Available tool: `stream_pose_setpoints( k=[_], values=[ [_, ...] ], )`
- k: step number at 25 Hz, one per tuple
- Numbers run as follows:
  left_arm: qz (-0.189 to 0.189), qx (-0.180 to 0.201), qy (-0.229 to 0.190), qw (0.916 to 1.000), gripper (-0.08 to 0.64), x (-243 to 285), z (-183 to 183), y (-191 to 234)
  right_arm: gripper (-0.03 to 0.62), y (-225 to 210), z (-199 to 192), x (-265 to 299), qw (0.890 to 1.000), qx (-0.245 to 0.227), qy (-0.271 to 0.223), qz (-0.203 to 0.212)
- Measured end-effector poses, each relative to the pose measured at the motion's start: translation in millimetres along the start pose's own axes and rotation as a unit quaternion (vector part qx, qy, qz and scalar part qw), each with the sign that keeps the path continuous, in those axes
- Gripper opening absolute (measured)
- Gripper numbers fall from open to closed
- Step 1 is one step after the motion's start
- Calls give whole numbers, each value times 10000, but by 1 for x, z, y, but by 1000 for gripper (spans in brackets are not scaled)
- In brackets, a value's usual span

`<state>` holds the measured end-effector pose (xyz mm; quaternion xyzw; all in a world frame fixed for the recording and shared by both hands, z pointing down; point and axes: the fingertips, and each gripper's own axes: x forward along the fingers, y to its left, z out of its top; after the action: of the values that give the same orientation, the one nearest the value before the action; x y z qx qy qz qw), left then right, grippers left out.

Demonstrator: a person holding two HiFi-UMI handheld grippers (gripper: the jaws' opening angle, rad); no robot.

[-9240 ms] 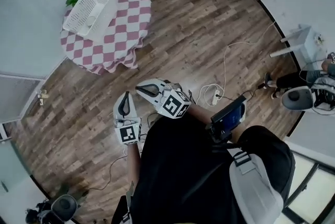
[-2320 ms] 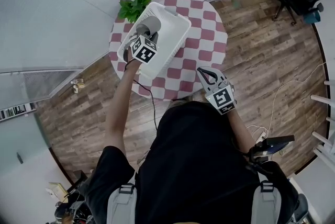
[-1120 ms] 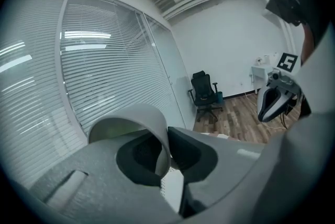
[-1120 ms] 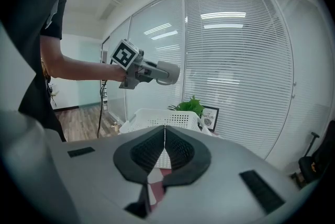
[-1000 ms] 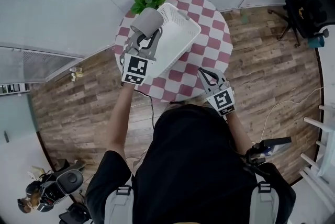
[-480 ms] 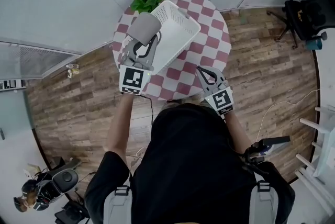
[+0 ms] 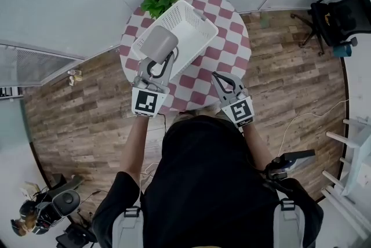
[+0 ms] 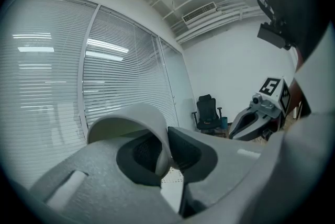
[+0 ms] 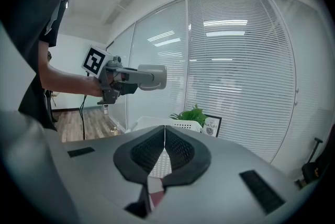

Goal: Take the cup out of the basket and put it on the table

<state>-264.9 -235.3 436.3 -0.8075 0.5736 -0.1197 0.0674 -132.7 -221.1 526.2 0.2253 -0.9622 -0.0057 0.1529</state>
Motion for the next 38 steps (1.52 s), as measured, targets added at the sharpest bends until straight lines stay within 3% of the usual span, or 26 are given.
stream_pose_setpoints(
  k=[10, 25, 38],
  values=[
    [67, -309, -304, 9990, 40, -18, -3, -22, 12, 4, 18, 11, 9995, -227, -208, 69],
    [-192, -385, -50, 9991, 40, -29, -32, -62, 12, 10, 33, 7, 9989, -145, -407, 194],
    [-252, -457, 244, 9983, 40, -32, -74, -85, 12, 15, 23, 8, 9989, -160, -364, 258]
  ],
)
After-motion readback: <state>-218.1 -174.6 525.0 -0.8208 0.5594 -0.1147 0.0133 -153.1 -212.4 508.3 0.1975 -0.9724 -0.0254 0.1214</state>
